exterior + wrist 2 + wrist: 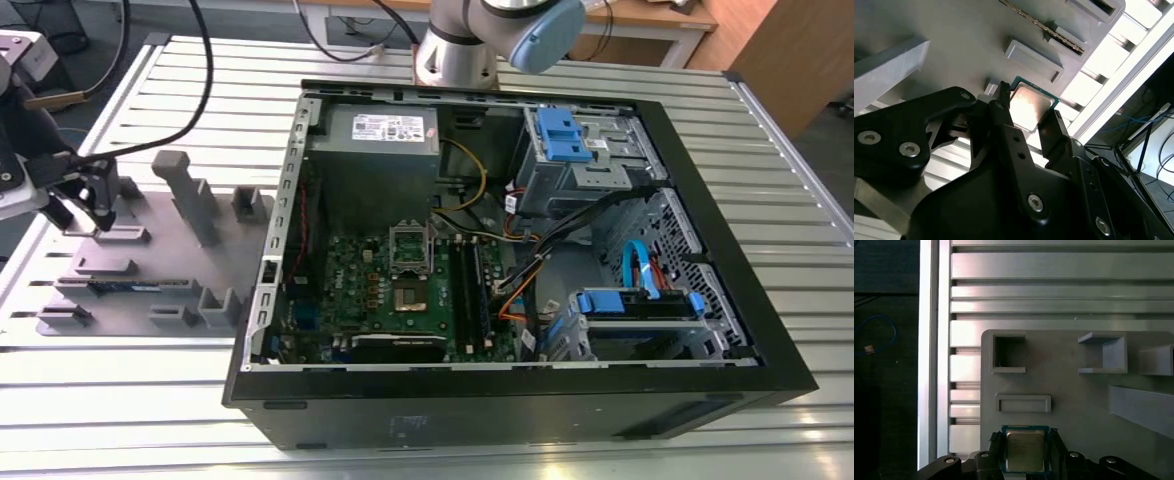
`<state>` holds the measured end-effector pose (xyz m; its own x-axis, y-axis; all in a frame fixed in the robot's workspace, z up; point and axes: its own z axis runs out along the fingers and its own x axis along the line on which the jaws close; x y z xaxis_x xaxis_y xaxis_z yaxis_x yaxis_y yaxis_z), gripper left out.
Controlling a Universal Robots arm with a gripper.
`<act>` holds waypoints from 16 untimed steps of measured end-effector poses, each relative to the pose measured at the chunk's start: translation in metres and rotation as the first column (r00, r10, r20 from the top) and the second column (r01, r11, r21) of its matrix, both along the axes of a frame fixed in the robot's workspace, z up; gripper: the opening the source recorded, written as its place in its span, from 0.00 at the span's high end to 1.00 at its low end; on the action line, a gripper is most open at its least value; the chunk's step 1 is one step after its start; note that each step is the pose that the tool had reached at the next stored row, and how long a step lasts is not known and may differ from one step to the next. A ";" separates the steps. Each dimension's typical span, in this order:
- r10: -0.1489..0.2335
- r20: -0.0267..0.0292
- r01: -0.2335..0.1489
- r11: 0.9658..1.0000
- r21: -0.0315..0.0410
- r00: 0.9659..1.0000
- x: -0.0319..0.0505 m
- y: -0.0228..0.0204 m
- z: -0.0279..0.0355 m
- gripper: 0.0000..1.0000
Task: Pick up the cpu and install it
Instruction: 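Pick up the cpu and move it towards the insertion slot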
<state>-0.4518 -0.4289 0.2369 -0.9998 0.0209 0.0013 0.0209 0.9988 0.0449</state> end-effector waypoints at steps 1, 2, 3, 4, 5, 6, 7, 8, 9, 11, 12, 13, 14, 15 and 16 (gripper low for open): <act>0.000 0.000 0.000 1.000 0.000 1.000 0.0000 0.0000 0.0016 0.53; 0.000 0.000 0.000 1.000 0.000 1.000 0.0000 0.0000 0.0033 0.53; 0.000 0.000 0.000 1.000 0.000 1.000 0.0000 0.0000 0.0050 0.53; 0.000 0.000 0.000 1.000 0.000 1.000 0.0000 0.0000 0.0068 0.53; 0.000 0.000 0.000 1.000 0.000 1.000 0.0000 0.0000 0.0091 0.53; 0.000 0.000 0.000 1.000 0.000 1.000 0.0000 0.0000 0.0107 0.53; 0.000 0.000 0.000 1.000 0.000 1.000 0.0000 0.0000 0.0116 0.53; 0.000 0.000 0.000 1.000 0.000 1.000 0.0000 0.0000 0.0118 0.53; 0.000 0.000 0.000 1.000 0.000 1.000 0.0000 0.0000 0.0118 0.53; 0.000 0.000 0.000 1.000 -0.004 1.000 0.0000 0.0000 0.0119 0.53; 0.000 0.000 0.000 1.000 -0.004 1.000 0.0000 0.0000 0.0119 0.53; 0.000 0.000 0.000 1.000 -0.004 1.000 0.0000 0.0000 0.0119 0.53; 0.000 0.000 0.000 1.000 -0.004 1.000 0.0000 0.0000 0.0119 0.53; 0.000 0.000 0.000 1.000 -0.004 1.000 0.0000 0.0000 0.0119 0.53; 0.000 0.000 0.000 1.000 -0.004 1.000 0.0000 0.0000 0.0119 0.53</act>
